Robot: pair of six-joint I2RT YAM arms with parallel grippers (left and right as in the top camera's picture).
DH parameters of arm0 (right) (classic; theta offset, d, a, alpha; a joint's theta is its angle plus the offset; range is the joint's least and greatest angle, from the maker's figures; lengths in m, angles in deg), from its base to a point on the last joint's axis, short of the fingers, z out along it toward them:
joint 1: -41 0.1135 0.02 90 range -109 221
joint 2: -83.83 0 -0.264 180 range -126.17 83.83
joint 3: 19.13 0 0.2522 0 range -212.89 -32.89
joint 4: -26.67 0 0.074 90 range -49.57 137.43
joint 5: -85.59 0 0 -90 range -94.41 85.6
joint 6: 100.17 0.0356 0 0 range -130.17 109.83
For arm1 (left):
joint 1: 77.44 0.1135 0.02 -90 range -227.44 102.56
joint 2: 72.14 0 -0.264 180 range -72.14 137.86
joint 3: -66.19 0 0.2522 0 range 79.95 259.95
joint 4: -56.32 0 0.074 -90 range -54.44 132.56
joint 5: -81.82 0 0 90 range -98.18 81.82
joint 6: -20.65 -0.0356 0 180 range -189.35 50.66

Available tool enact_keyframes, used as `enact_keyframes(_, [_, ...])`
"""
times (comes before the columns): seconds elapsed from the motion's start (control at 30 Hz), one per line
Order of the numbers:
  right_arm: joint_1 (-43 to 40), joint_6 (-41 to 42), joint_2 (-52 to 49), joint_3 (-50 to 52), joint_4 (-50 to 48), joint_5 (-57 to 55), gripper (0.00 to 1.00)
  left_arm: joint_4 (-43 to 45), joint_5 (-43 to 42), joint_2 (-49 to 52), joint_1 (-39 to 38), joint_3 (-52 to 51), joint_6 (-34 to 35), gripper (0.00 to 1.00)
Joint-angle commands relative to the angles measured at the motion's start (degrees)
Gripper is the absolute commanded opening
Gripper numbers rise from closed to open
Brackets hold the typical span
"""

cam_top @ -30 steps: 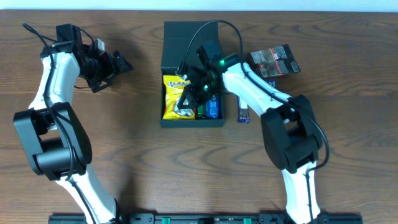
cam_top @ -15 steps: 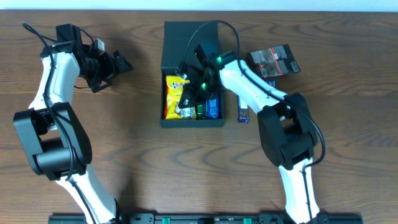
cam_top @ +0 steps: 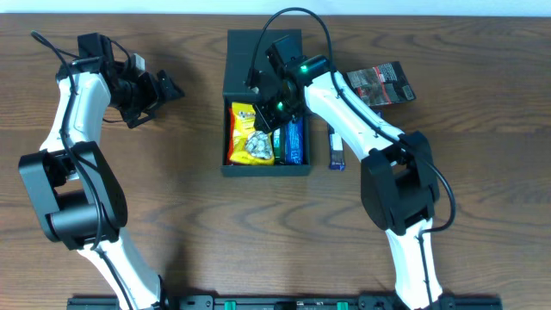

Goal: Pack container
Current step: 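Push the yellow bag down into the box with the right gripper, then press the yellow bag flat inside the box with the right gripper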

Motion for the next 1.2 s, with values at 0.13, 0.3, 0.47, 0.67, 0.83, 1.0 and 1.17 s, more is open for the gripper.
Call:
enact_keyframes(0.13, [0.9, 2.4, -0.4, 0.4, -5.1, -6.6, 0.01, -0.3, 0.4, -0.6, 0.0, 1.5, -0.2, 0.98])
enact_keyframes(0.3, [2.3, 2.4, -2.3, 0.4, -4.9, -6.1, 0.01, -0.3, 0.4, -0.6, 0.0, 1.5, -0.2, 0.98])
enact_keyframes(0.47, [2.5, 3.4, -1.5, -0.9, -4.6, -6.1, 0.01, -0.2, 0.4, -0.6, 0.0, 1.5, -0.2, 0.97])
enact_keyframes(0.67, [-0.4, 4.4, 2.8, -5.0, 1.0, -6.2, 0.01, -0.2, 1.6, -0.6, 0.0, 1.5, -0.2, 0.98])
enact_keyframes(0.83, [-4.1, 4.3, 5.8, -5.0, 5.3, -6.2, 0.01, -0.2, 1.7, -0.6, 0.0, 1.5, -0.2, 0.98])
enact_keyframes(1.0, [-4.6, 3.7, 5.6, -2.5, 8.6, -6.1, 0.01, -0.1, 1.6, -0.6, 0.0, 1.5, -0.2, 0.97])
enact_keyframes(1.17, [-1.9, 2.8, 5.4, 2.5, 7.9, -6.1, 0.01, -0.1, 1.6, -0.6, 0.0, 1.5, -0.2, 0.98])
